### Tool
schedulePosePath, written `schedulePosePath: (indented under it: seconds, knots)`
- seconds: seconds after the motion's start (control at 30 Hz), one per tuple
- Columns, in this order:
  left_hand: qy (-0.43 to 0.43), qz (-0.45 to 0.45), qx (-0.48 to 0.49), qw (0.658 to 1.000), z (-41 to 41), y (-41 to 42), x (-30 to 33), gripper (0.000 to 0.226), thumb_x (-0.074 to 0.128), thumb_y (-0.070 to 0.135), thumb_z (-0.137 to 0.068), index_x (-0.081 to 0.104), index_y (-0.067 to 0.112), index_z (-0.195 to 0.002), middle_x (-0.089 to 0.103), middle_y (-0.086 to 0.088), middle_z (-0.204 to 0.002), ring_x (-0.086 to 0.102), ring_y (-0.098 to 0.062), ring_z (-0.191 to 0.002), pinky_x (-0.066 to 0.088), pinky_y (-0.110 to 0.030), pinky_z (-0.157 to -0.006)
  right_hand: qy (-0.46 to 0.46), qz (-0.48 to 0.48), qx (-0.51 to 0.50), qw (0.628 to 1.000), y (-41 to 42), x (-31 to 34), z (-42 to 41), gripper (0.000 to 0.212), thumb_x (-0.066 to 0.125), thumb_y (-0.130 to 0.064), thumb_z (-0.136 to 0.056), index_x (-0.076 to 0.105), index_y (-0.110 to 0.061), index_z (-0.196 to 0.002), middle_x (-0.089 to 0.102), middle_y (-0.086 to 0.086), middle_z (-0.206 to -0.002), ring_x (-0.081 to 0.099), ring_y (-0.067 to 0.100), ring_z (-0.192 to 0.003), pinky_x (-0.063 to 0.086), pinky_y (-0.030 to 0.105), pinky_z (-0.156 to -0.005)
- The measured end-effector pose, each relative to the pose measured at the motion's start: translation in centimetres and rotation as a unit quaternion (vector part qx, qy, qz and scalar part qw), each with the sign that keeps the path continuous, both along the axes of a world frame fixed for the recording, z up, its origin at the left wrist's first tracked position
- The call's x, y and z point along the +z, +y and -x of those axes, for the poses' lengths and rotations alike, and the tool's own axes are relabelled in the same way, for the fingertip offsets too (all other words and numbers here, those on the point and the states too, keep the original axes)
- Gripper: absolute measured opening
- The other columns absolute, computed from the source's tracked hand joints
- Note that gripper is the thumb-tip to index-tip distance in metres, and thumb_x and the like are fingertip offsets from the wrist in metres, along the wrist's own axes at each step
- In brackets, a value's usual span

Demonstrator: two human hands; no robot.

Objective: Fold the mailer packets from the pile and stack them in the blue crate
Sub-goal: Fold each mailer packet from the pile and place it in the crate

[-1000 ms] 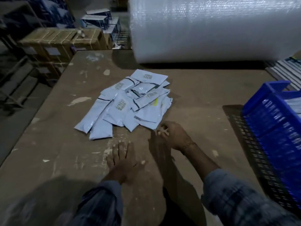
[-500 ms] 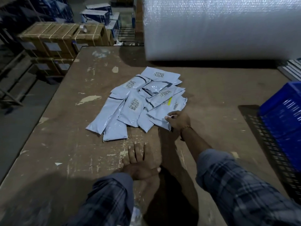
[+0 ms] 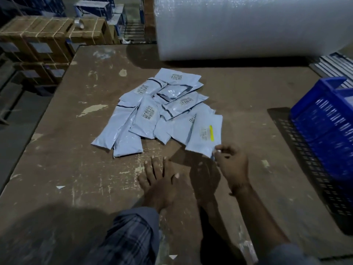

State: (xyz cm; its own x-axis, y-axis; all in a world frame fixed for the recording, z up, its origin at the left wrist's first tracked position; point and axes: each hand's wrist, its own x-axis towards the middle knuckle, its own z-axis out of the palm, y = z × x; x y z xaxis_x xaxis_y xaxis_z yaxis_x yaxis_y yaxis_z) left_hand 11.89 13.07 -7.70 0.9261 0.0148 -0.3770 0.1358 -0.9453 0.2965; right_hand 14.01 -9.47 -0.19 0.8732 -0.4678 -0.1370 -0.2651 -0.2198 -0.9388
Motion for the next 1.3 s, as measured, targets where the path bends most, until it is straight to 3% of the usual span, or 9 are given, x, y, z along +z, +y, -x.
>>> schedulePosePath:
  seconds: [0.2,0.3,0.47,0.53,0.63,0.77,1.07,1.17,1.3]
  knots:
    - [-0.142,-0.023,0.006,0.99,2.0,0.2,-2.2,0.064,0.005,0.059,-0.109,0.006,0.037,-0.169,-0.004,-0.005,-0.178,-0.013,-0.029,-0.163,-0.002,-0.065,-0.123,0.025,0.028,-0.033,0.999,0.3,-2.1,11.4,0.013,0.079,-0.008,-0.087,0.075,-0.02,-0.085,0.075,-0.002,-0.072,0.074,0.014,-0.069,0.062,0.039,-0.068]
    - [-0.166,0.041,0.017,0.985,3.0,-0.1,-2.0,0.06,0.01,0.056,-0.112,0.011,0.037,-0.168,-0.003,0.001,-0.178,-0.015,-0.019,-0.163,-0.01,-0.059,-0.127,0.069,-0.001,0.084,0.994,2.0,-1.9,14.6,0.005,0.076,-0.022,-0.092,0.075,-0.025,-0.095,0.078,-0.009,-0.084,0.075,0.008,-0.08,0.062,0.039,-0.073]
    - [-0.198,0.187,0.117,0.955,5.4,-2.1,0.7,0.066,0.011,0.056,-0.11,0.035,0.025,-0.163,0.028,0.004,-0.173,0.013,-0.015,-0.162,0.0,-0.054,-0.131,0.027,0.233,0.184,0.954,0.5,-0.8,14.5,0.02,0.061,-0.043,-0.093,0.076,-0.03,-0.096,0.076,-0.012,-0.086,0.069,0.004,-0.077,0.056,0.032,-0.069]
    - [-0.218,0.151,0.08,0.961,6.7,-3.3,1.0,0.063,0.012,0.054,-0.11,0.04,0.024,-0.157,0.034,0.002,-0.169,0.021,-0.019,-0.159,0.009,-0.058,-0.129,-0.022,0.343,0.158,0.926,-1.4,-1.3,11.8,0.031,0.057,-0.039,-0.096,0.071,-0.029,-0.121,0.074,-0.002,-0.113,0.068,0.02,-0.104,0.049,0.032,-0.082]
    - [-0.217,0.118,0.029,0.969,7.5,-5.5,1.0,0.071,0.009,0.061,-0.108,0.038,0.021,-0.16,0.026,-0.003,-0.173,0.021,-0.025,-0.16,0.013,-0.058,-0.129,0.044,0.49,0.235,0.839,-4.4,-3.8,7.1,0.064,0.038,-0.048,-0.101,0.034,-0.028,-0.161,0.029,0.015,-0.167,0.032,0.042,-0.15,0.038,0.053,-0.111]
    - [-0.248,0.015,-0.075,0.966,5.8,-7.4,0.2,0.065,0.014,0.054,-0.111,0.024,0.021,-0.167,0.016,-0.007,-0.176,0.014,-0.026,-0.163,0.019,-0.059,-0.127,0.079,0.545,0.29,0.783,-5.4,-6.6,6.0,0.068,0.025,-0.057,-0.099,0.045,-0.028,-0.157,0.034,0.021,-0.164,0.039,0.051,-0.144,0.042,0.062,-0.109]
    - [-0.274,0.032,-0.179,0.944,4.6,-9.5,-3.3,0.061,0.018,0.037,-0.114,0.028,0.008,-0.166,0.028,-0.01,-0.173,0.021,-0.026,-0.161,0.023,-0.05,-0.129,0.045,0.573,0.174,0.8,-4.7,-6.4,10.9,0.044,0.042,-0.047,-0.098,0.067,-0.032,-0.131,0.057,0.014,-0.129,0.049,0.038,-0.102,0.033,0.043,-0.081]
    - [-0.257,-0.027,-0.201,0.945,4.0,-9.4,-3.7,0.062,0.014,0.036,-0.113,0.022,0.007,-0.167,0.019,-0.011,-0.176,0.014,-0.026,-0.163,0.019,-0.049,-0.131,0.045,0.543,0.182,0.818,-5.0,-7.0,9.1,0.043,0.041,-0.045,-0.095,0.065,-0.025,-0.125,0.051,0.015,-0.132,0.045,0.039,-0.124,0.038,0.048,-0.097]
    - [-0.266,-0.059,-0.21,0.939,3.9,-9.4,-3.8,0.061,0.017,0.034,-0.113,0.025,0.007,-0.166,0.021,-0.013,-0.175,0.018,-0.029,-0.162,0.022,-0.053,-0.128,0.024,0.494,0.232,0.837,-5.4,-8.6,8.3,0.064,0.033,-0.042,-0.099,0.038,-0.022,-0.159,0.028,0.011,-0.168,0.015,0.035,-0.157,0.023,0.054,-0.124]
